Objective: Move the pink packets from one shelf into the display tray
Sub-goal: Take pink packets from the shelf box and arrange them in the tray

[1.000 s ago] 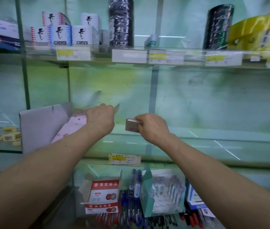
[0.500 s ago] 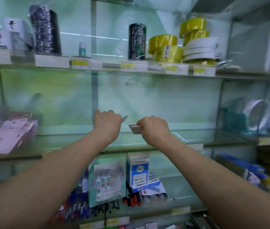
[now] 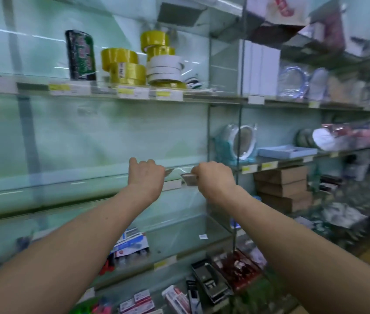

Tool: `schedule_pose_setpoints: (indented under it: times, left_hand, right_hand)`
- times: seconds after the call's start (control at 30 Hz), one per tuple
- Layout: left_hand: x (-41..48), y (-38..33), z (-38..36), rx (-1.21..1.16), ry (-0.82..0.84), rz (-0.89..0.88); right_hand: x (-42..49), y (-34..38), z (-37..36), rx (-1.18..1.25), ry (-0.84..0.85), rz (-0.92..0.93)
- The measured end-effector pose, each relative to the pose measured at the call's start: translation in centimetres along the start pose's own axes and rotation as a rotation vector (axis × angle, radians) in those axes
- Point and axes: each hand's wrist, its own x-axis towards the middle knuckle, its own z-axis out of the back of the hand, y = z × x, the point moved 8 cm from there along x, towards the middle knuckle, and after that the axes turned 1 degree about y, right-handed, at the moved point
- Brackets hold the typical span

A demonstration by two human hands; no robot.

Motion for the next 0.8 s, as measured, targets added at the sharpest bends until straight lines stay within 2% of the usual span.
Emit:
schedule_pose_setpoints:
  times: [0.4, 0.6, 0.8]
  left_hand:
    - [2.9, -14.8, 2.9, -0.075, -0.050, -0.235]
    - [7.1, -21.3, 2.4, -0.150, -0.068, -0.286]
    - [12.6, -27.9, 1.5, -0.191, -0.076, -0.334]
  right_hand:
    - [-4.3, -14.1, -0.8, -0.096, 0.072, -0.237]
    - [-3.5, -20.4, -2.9, -0.127, 0.125, -0.277]
    - [-0.7, -26.8, -3.9, -0.190, 0.111, -0.308]
